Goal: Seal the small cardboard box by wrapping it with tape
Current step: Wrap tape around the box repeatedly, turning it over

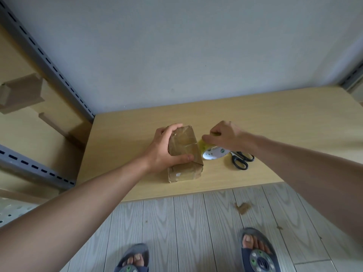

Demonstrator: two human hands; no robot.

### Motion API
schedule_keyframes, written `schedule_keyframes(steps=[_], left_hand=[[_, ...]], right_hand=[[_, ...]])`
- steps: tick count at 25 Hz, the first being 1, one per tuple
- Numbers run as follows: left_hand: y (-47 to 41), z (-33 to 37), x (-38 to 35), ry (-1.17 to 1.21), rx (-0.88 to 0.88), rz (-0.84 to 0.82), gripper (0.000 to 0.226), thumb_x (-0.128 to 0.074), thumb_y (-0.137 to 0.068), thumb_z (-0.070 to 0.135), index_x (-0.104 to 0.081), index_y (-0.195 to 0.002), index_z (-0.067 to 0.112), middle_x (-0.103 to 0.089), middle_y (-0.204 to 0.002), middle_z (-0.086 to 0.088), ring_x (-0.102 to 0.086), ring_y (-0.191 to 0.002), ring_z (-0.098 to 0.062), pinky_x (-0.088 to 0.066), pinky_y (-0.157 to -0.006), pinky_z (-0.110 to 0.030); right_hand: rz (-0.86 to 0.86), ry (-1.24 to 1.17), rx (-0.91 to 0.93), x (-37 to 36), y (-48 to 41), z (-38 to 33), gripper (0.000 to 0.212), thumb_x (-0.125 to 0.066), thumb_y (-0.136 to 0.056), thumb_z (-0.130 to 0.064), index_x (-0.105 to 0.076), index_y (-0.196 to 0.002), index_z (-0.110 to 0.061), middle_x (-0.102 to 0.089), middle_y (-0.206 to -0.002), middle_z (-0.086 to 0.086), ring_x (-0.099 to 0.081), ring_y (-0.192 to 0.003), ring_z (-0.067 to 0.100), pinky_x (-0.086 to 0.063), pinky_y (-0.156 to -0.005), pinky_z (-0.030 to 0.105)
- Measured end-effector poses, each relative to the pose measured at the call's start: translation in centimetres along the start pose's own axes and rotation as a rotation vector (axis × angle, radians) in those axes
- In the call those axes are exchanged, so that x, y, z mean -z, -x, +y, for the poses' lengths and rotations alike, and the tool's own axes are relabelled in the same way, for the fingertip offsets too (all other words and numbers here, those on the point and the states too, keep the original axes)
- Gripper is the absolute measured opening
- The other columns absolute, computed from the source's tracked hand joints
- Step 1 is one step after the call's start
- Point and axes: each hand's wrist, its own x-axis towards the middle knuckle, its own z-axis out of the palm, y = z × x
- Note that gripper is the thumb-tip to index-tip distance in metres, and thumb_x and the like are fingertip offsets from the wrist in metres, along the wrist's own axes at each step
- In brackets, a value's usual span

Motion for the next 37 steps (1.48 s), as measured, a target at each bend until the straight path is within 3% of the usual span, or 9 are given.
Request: schedule_keyframes(steps=[4,6,13,17,20,22,29,34,37], left_hand=[[-1.4,4.5,-0.6,-0.486,0.204,0.047,0.121,-0.059,-0.058,0.094,-0.028,-0.149,0.021,0.008,-0.168,-0.007,-0.002,-0.156,-0.033,-0.029,-0.117,-0.054],[-1.7,6.7,-2.3,-0.557,0.318,0.057,0.123,-0.063,-0.061,0.090,-0.021,-0.149,0.016,0.008,-0.165,-0.008,-0.009,-0.151,-0.044,-0.037,-0.106,-0.056],[-0.5,1.5,-0.3,0.123,0.099,0.244,0.093,-0.085,-0.054,0.043,-0.034,-0.128,0.016,-0.038,-0.136,-0.006,-0.050,-0.121,-0.019,-0.045,-0.101,-0.026],[1.8,-1.3,2.0,0.417,0.068,0.099,0.090,-0.076,-0.067,0.026,-0.025,-0.140,0.016,-0.055,-0.121,0.005,-0.067,-0.094,0.002,-0.059,-0.089,-0.037],[1.2,-2.5,4.0,0.035,-0.088,0.005,0.112,-0.075,-0.073,0.044,-0.004,-0.158,0.028,-0.023,-0.164,0.007,-0.026,-0.149,-0.001,-0.028,-0.121,-0.035],[0.4,-3.1,4.6,-0.231,-0.153,-0.024,0.107,-0.061,-0.074,0.065,-0.005,-0.160,0.035,0.001,-0.168,0.016,0.010,-0.155,-0.008,-0.007,-0.126,-0.053],[1.6,-6.6,3.5,-0.366,-0.148,0.042,0.089,-0.046,-0.080,0.086,-0.028,-0.151,0.036,-0.042,-0.151,0.004,-0.046,-0.134,-0.021,-0.044,-0.104,-0.055],[1.7,-6.5,3.8,-0.300,-0.170,0.001,0.094,-0.049,-0.083,0.081,-0.016,-0.157,0.034,-0.029,-0.160,0.009,-0.034,-0.145,-0.013,-0.037,-0.113,-0.054],[1.8,-7.0,4.0,-0.348,-0.110,-0.043,0.106,-0.041,-0.081,0.087,-0.003,-0.161,0.029,-0.006,-0.169,0.012,-0.008,-0.155,-0.005,-0.023,-0.123,-0.051]], right_hand=[[0.035,0.028,0.001,-1.1,-0.4,-0.6,0.048,-0.063,-0.090,-0.034,-0.041,-0.051,-0.016,-0.036,-0.051,-0.002,-0.031,-0.046,0.012,-0.024,-0.045,0.026],[0.026,0.023,-0.007,-1.1,-0.5,-0.8,0.047,-0.064,-0.089,-0.033,-0.040,-0.053,-0.015,-0.033,-0.052,-0.001,-0.029,-0.048,0.014,-0.023,-0.047,0.027],[0.174,-0.195,0.065,0.3,0.3,-2.1,0.060,-0.053,-0.098,-0.053,-0.040,-0.057,-0.011,-0.033,-0.055,-0.002,-0.031,-0.051,0.015,-0.023,-0.053,0.032],[0.195,-0.298,0.176,-0.2,-0.1,-6.0,0.056,-0.050,-0.101,-0.047,-0.043,-0.064,-0.005,-0.035,-0.058,0.000,-0.034,-0.054,0.015,-0.025,-0.055,0.032],[0.244,-0.254,0.227,-1.3,-0.6,-7.3,0.055,-0.052,-0.100,-0.047,-0.040,-0.061,-0.010,-0.030,-0.055,-0.003,-0.025,-0.047,0.009,-0.019,-0.047,0.027],[0.293,-0.232,0.257,-1.7,-0.8,-8.2,0.056,-0.054,-0.098,-0.051,-0.036,-0.060,-0.015,-0.027,-0.055,-0.003,-0.023,-0.047,0.009,-0.016,-0.044,0.025],[0.103,-0.212,0.284,-4.2,-1.0,-9.9,0.061,-0.048,-0.090,-0.069,-0.044,-0.060,-0.016,-0.045,-0.056,-0.002,-0.040,-0.051,0.012,-0.033,-0.048,0.028],[0.109,-0.108,0.354,-1.5,-1.6,-10.0,0.061,-0.045,-0.103,-0.044,-0.046,-0.058,-0.002,-0.043,-0.053,0.004,-0.038,-0.048,0.015,-0.031,-0.050,0.031],[0.173,0.043,0.446,0.0,-1.4,-8.5,0.054,-0.051,-0.098,-0.032,-0.035,-0.050,-0.015,-0.031,-0.048,-0.001,-0.027,-0.045,0.015,-0.023,-0.046,0.032]])
